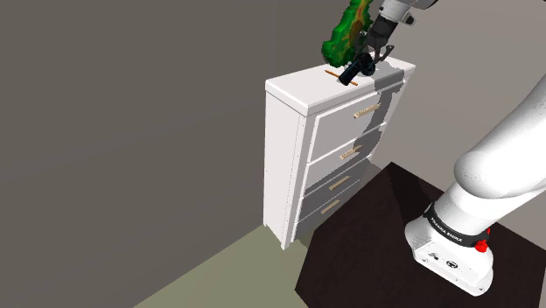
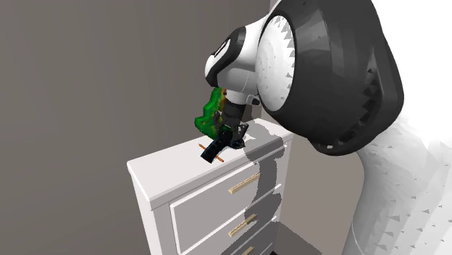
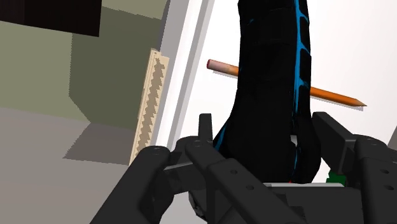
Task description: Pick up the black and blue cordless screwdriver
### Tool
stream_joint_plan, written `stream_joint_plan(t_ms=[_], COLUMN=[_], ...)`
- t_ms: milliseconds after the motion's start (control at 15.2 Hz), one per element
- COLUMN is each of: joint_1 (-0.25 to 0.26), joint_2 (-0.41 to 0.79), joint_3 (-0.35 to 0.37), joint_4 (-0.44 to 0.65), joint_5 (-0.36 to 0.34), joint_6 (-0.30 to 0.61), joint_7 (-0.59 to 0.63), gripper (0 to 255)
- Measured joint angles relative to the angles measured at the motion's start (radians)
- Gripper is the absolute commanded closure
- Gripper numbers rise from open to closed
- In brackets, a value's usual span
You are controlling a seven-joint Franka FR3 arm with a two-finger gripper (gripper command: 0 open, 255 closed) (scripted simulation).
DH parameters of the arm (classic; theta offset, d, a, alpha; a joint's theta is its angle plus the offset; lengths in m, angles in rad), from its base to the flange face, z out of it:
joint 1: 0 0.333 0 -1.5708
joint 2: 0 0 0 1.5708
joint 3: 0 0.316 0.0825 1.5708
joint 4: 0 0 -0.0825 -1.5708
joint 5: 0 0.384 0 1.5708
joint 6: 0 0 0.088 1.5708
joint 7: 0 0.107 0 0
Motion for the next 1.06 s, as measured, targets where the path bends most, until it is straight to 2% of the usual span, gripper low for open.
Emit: stream_joint_plan(t_ms=[1056], joint_1=[-0.003], joint_2=[-0.019], joint_3=[-0.003], joint_4=[0.167], joint_5=[-0.023], joint_6=[-0.183], joint_7=[0.047], gripper=[255])
